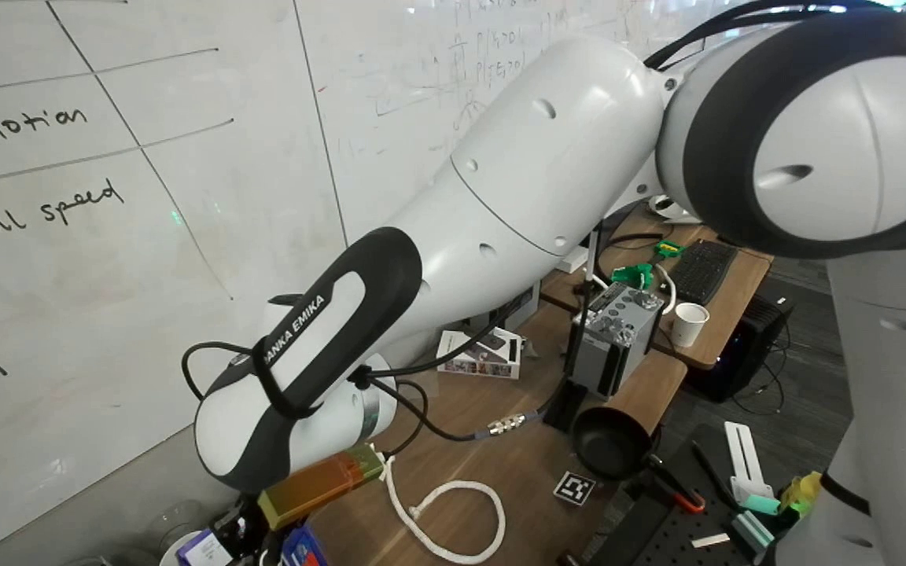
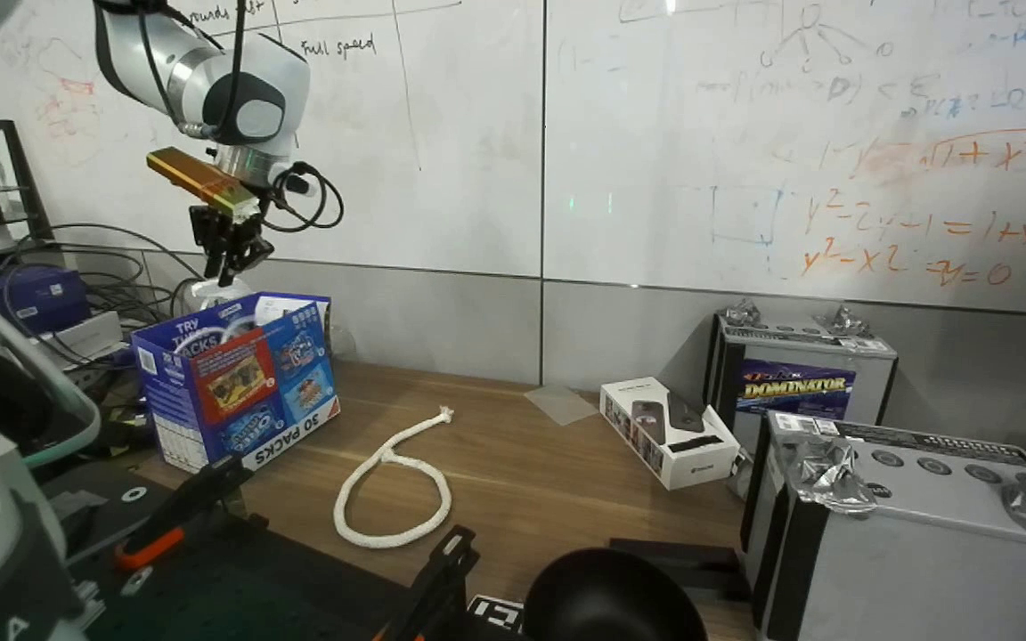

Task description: Put the ropes in the box

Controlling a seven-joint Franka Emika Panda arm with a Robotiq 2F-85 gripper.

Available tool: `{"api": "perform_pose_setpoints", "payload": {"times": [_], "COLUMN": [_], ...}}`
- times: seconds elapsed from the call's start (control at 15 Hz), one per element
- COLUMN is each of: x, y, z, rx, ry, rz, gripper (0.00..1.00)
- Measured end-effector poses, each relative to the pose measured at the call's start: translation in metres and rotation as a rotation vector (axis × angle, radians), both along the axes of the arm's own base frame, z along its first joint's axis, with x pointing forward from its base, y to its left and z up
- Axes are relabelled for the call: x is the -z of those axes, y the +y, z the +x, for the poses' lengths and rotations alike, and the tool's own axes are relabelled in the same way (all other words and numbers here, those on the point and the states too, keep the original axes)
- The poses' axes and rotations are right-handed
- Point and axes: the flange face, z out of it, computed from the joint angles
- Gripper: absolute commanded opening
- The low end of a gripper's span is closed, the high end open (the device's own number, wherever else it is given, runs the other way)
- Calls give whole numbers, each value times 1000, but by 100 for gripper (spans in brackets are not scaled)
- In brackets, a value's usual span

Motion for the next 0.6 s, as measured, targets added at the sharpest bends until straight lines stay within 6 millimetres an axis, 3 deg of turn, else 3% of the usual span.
{"api": "perform_pose_setpoints", "payload": {"times": [0.33,0.6], "x": [3,-4], "y": [-16,-55], "z": [9,10], "rx": [-33,-87], "ry": [-36,-93], "rz": [-48,-119], "gripper": [97,100]}}
